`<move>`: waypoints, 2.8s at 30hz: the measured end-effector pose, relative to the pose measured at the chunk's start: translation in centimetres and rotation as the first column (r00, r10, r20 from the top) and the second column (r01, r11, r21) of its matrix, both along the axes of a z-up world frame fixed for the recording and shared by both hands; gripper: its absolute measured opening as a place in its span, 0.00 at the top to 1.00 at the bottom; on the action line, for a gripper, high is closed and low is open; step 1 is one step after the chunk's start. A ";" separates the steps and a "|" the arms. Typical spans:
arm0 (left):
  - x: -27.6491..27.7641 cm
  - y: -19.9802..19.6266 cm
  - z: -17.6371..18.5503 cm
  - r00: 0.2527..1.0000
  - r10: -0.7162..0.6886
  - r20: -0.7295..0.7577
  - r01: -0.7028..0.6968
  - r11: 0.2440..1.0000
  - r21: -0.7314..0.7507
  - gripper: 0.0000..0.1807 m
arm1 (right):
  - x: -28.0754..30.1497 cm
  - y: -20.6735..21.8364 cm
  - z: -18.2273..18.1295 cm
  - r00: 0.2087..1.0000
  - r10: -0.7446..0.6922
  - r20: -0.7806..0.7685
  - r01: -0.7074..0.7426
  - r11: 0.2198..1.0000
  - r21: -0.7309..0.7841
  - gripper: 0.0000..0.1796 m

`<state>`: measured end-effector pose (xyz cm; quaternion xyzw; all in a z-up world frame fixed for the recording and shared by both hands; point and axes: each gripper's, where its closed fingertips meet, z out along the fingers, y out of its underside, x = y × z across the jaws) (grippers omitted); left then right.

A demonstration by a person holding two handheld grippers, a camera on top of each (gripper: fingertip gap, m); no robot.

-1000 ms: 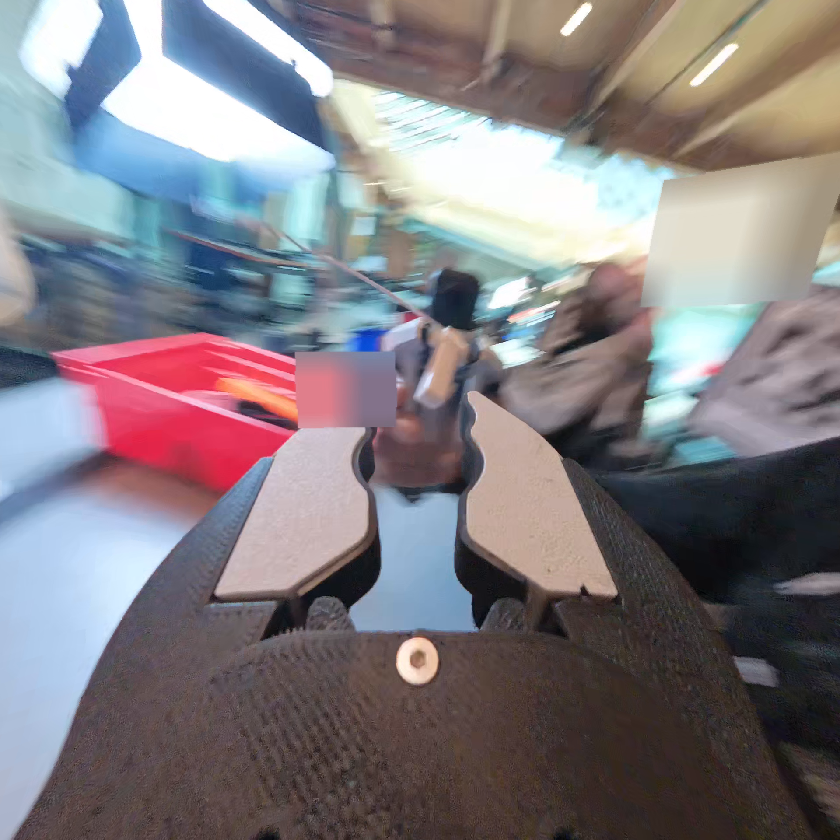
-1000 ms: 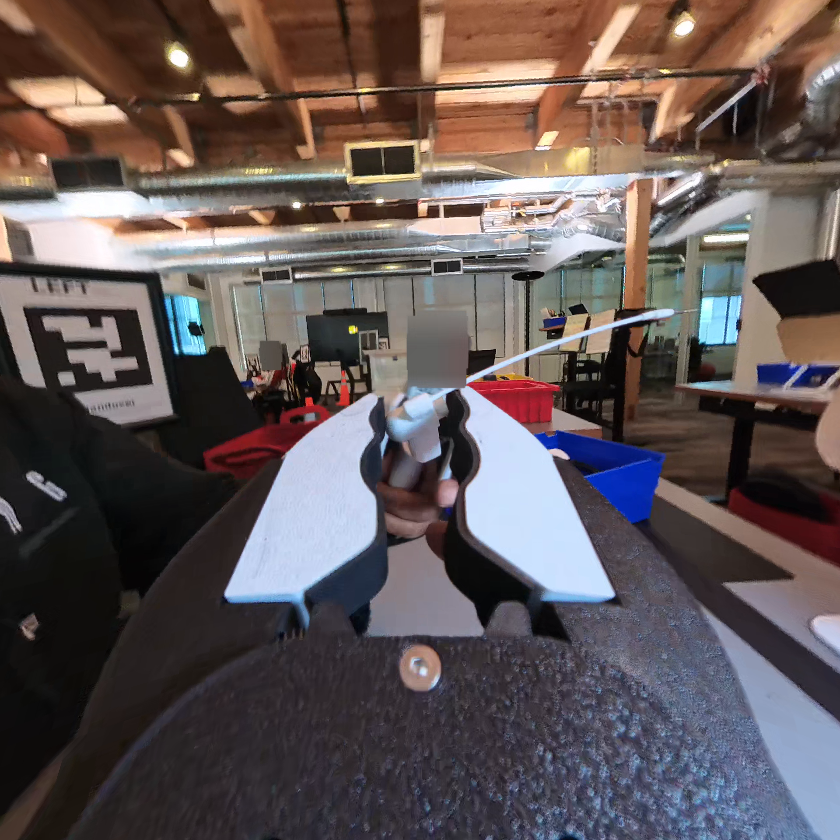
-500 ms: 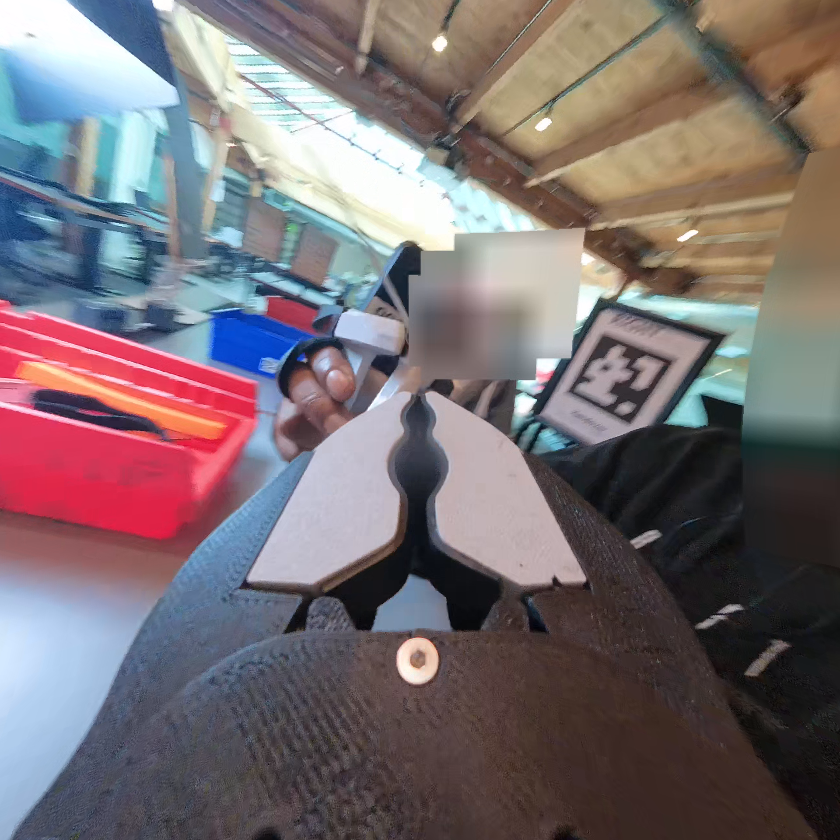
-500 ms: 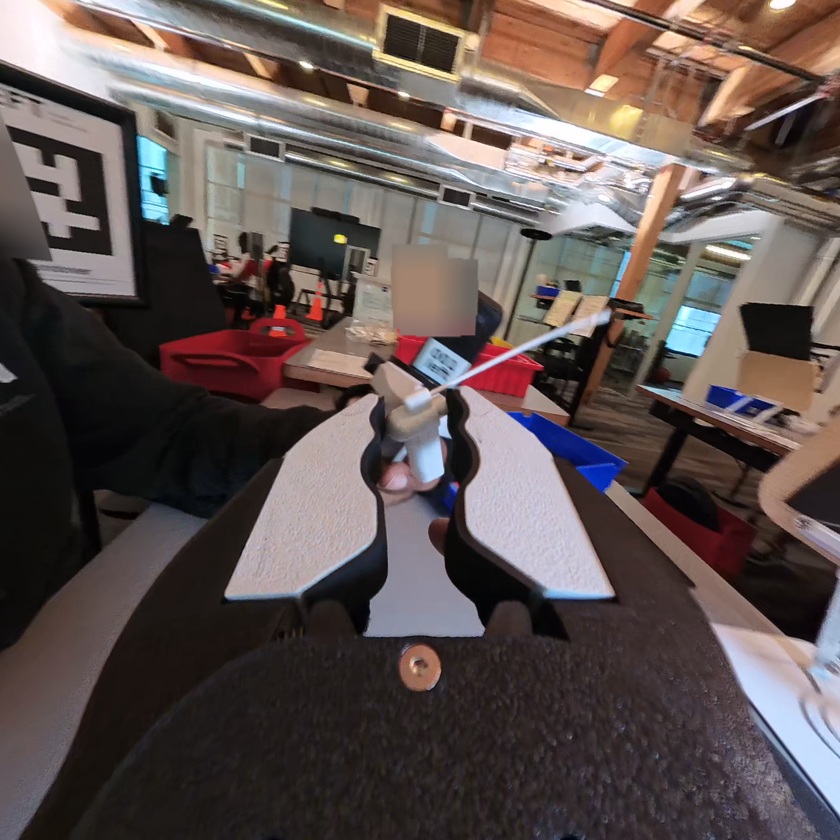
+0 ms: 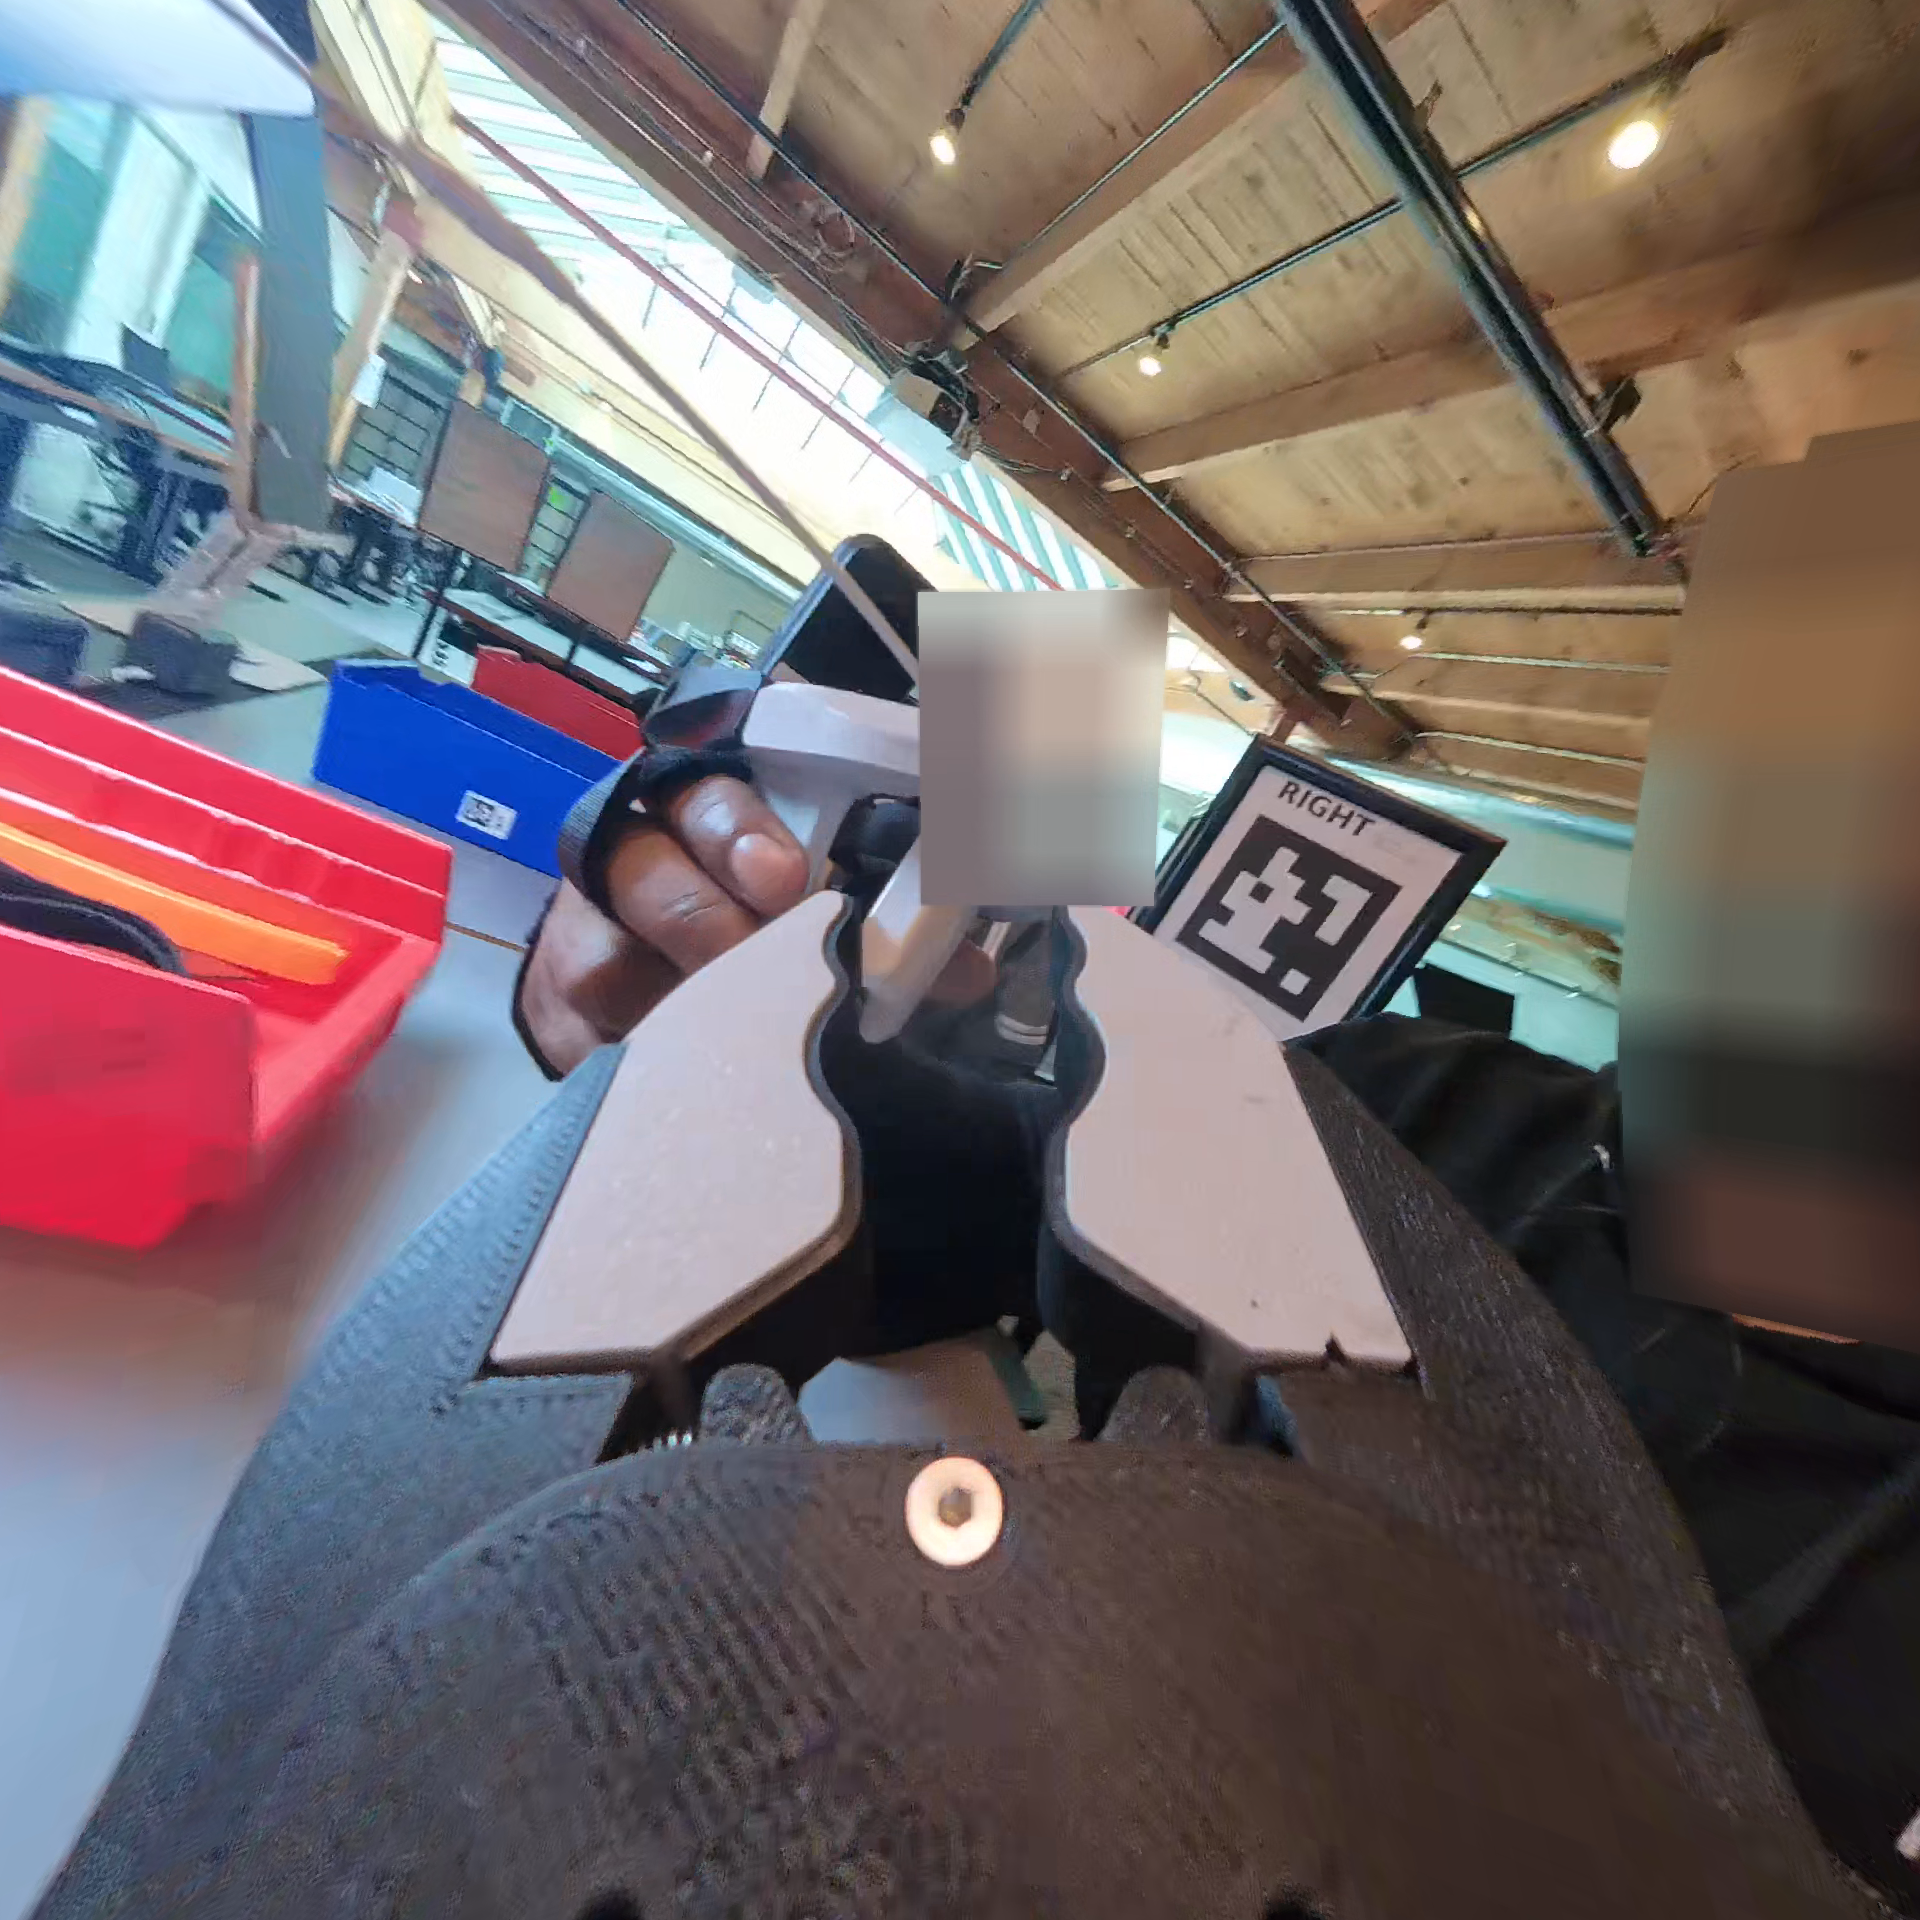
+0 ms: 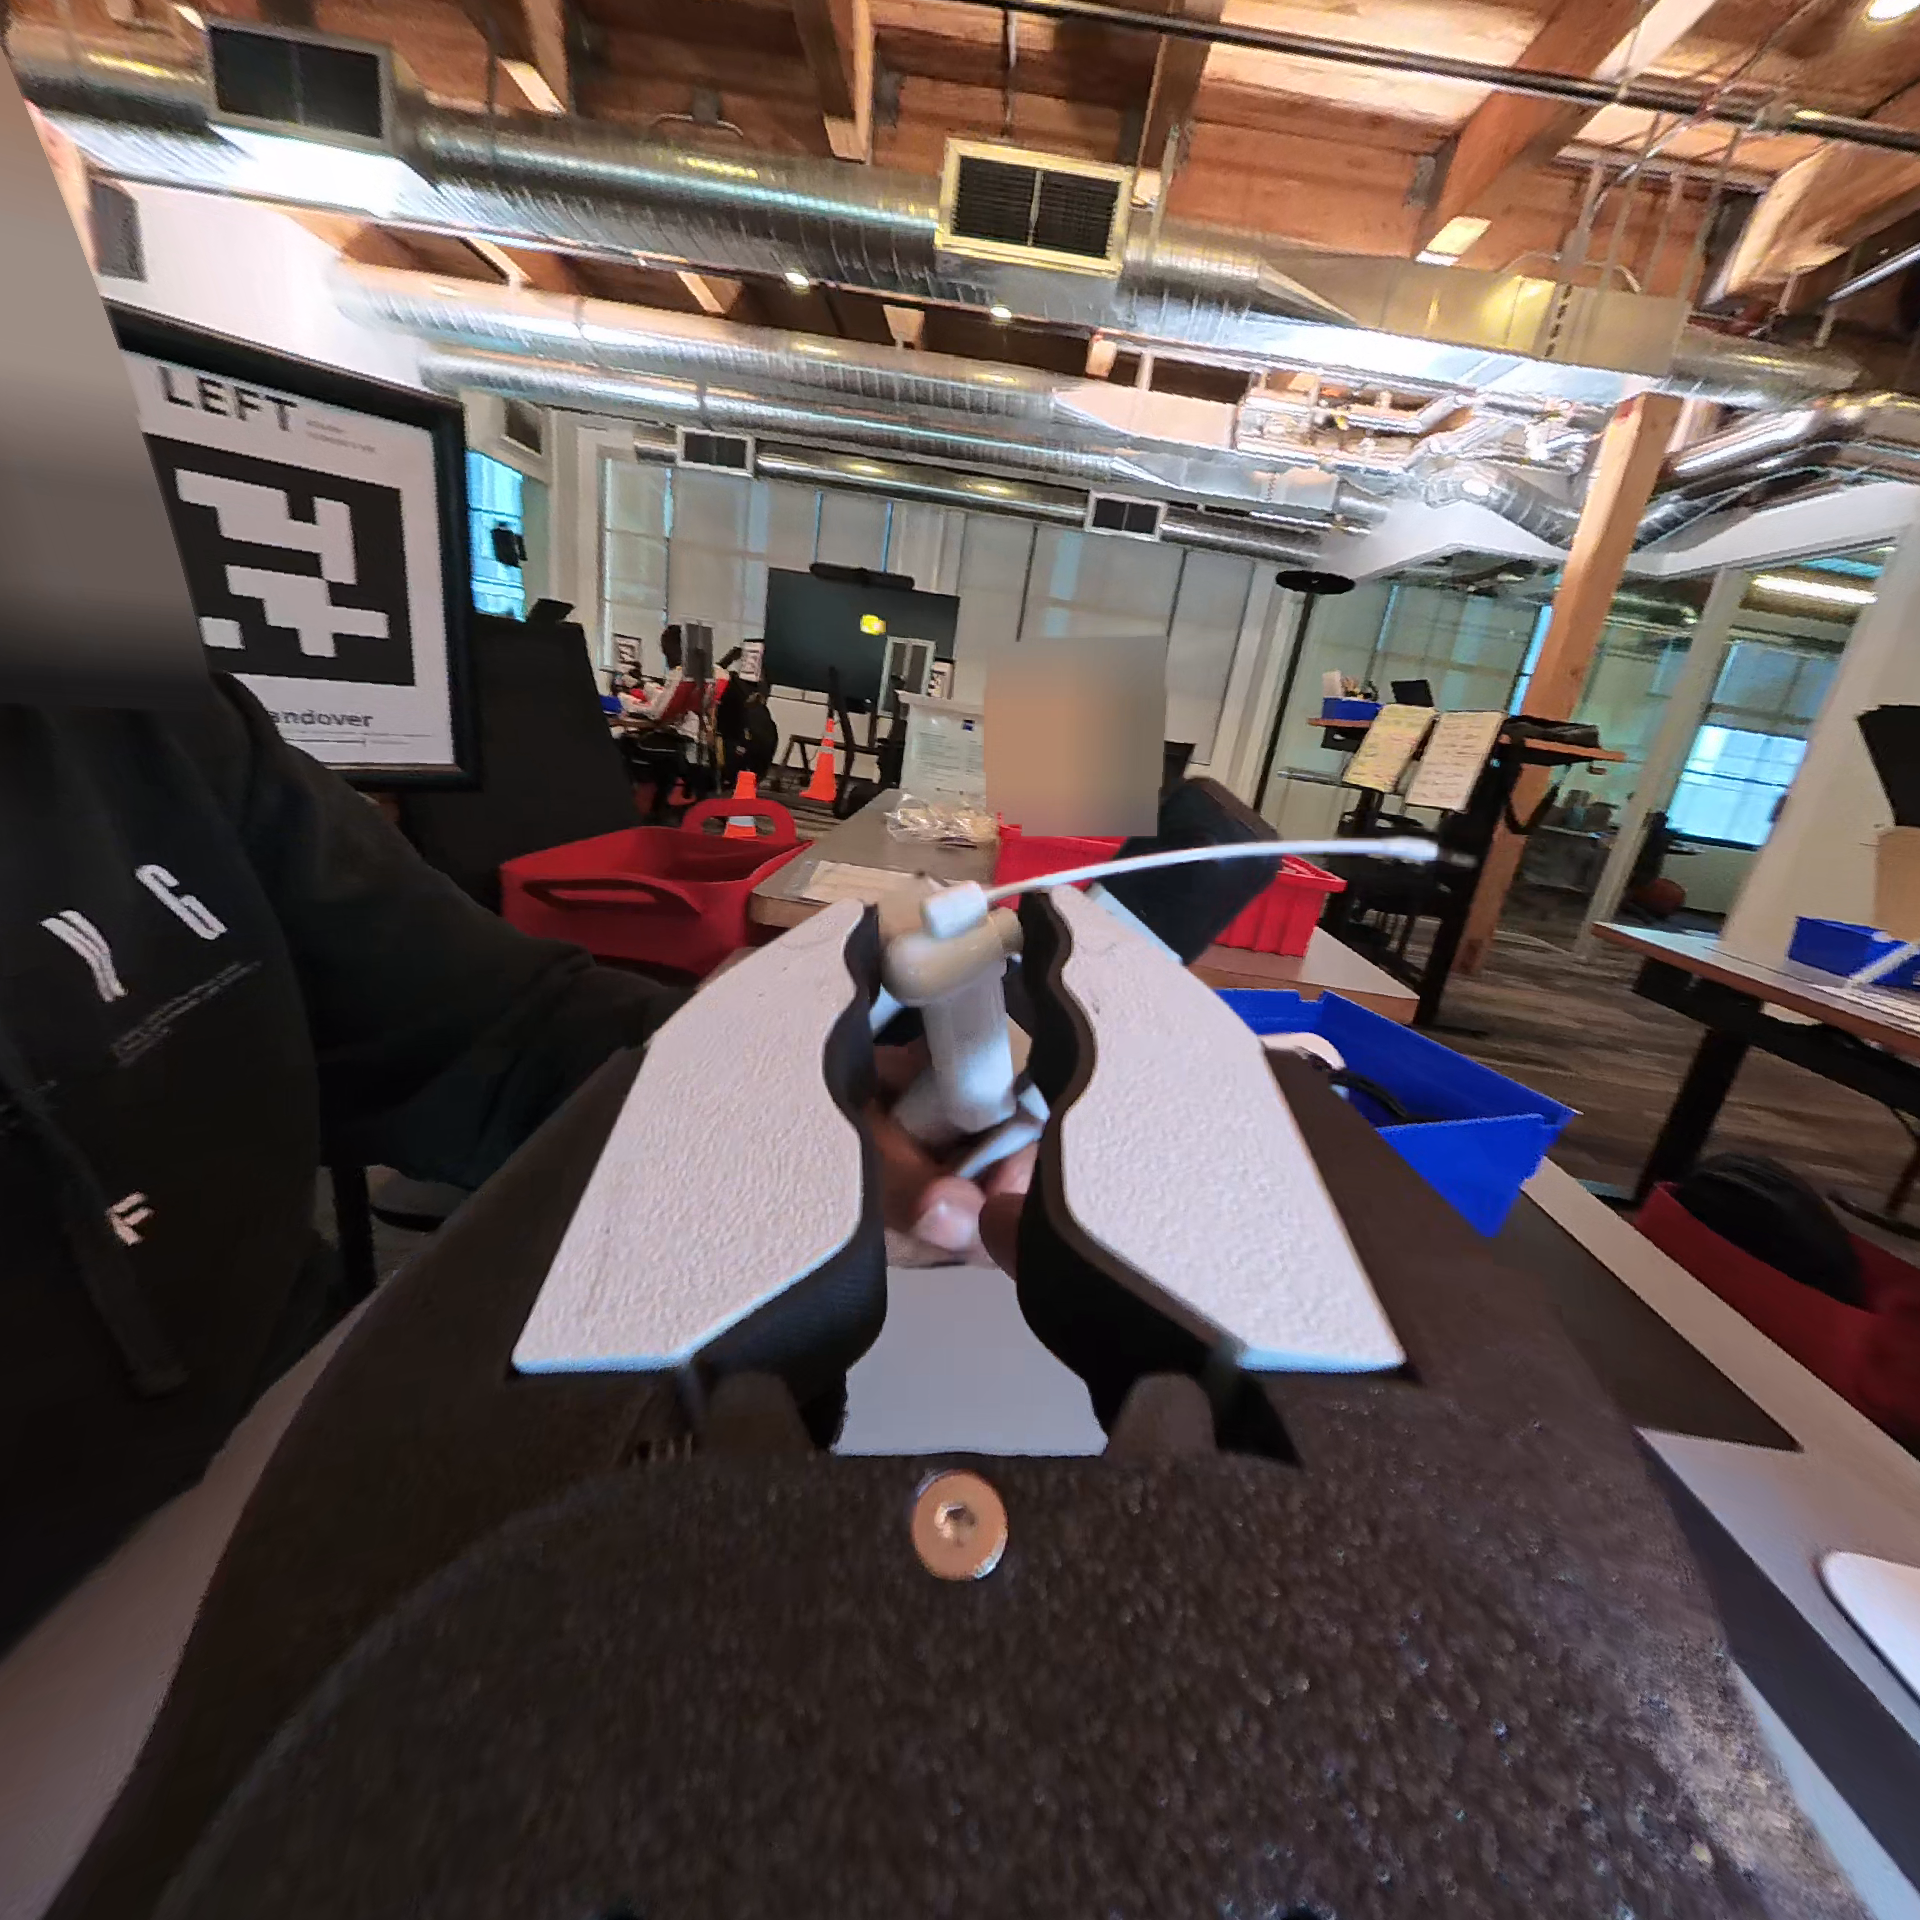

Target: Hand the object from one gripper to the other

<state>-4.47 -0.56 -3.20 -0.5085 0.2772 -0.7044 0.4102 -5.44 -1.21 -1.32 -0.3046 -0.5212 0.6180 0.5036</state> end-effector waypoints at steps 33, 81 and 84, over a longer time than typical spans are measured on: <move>-3.1 4.4 -1.5 0.290 0.953 0.087 -0.104 -0.059 0.993 0.94 | -2.2 6.0 -3.3 0.948 -0.068 0.310 0.200 0.886 -0.417 0.85; -2.5 0.4 -2.6 0.889 0.400 -0.224 -0.179 0.752 0.634 0.92 | -1.4 -0.1 -4.5 0.936 -0.011 0.352 0.000 1.000 0.030 0.74; -2.4 0.2 -2.7 0.893 0.389 -0.227 -0.164 0.750 0.641 0.92 | -1.2 -0.8 -4.7 0.928 0.065 0.366 -0.061 0.998 -0.023 0.71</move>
